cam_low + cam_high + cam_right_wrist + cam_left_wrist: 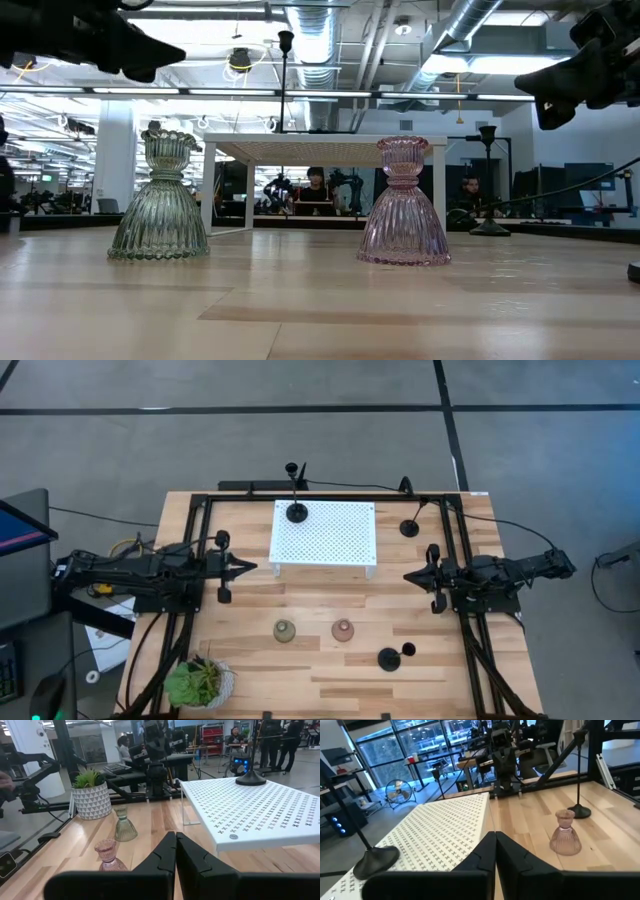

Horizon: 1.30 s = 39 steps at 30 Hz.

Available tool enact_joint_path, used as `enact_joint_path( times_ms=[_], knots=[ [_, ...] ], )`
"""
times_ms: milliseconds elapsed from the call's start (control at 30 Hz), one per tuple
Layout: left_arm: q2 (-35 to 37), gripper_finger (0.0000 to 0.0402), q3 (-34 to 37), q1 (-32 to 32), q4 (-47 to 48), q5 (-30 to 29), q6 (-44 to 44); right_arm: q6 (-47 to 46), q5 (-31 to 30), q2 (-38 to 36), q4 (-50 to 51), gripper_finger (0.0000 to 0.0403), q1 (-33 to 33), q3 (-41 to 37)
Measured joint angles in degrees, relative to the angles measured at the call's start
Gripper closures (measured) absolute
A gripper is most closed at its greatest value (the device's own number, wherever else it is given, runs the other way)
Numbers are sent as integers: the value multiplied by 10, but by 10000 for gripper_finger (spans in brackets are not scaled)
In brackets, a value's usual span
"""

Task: Pick & Place candle stick holders
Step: Put the top black candle holder on the shelf

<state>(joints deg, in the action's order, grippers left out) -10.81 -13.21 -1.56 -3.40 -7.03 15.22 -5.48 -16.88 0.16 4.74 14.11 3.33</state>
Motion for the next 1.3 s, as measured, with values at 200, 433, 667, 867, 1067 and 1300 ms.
enact_joint_path(
  times_ms=[200,433,667,867,1067,1300],
  knots=[
    [-6,392,0,0,-3,-1,0,0,1,0,0,402,1,0],
    [-23,392,0,0,-7,-2,0,0,1,0,2,402,0,0],
    [-62,391,0,0,-7,-2,-9,0,0,0,9,402,0,0],
    [-100,390,0,0,-30,-2,-20,-1,1,0,8,402,0,0],
    [-110,389,-2,0,-82,-2,-35,0,-9,0,8,402,-4,0],
    [-110,389,-2,0,-84,-2,-7,-54,-41,0,24,402,-9,5]
  ],
)
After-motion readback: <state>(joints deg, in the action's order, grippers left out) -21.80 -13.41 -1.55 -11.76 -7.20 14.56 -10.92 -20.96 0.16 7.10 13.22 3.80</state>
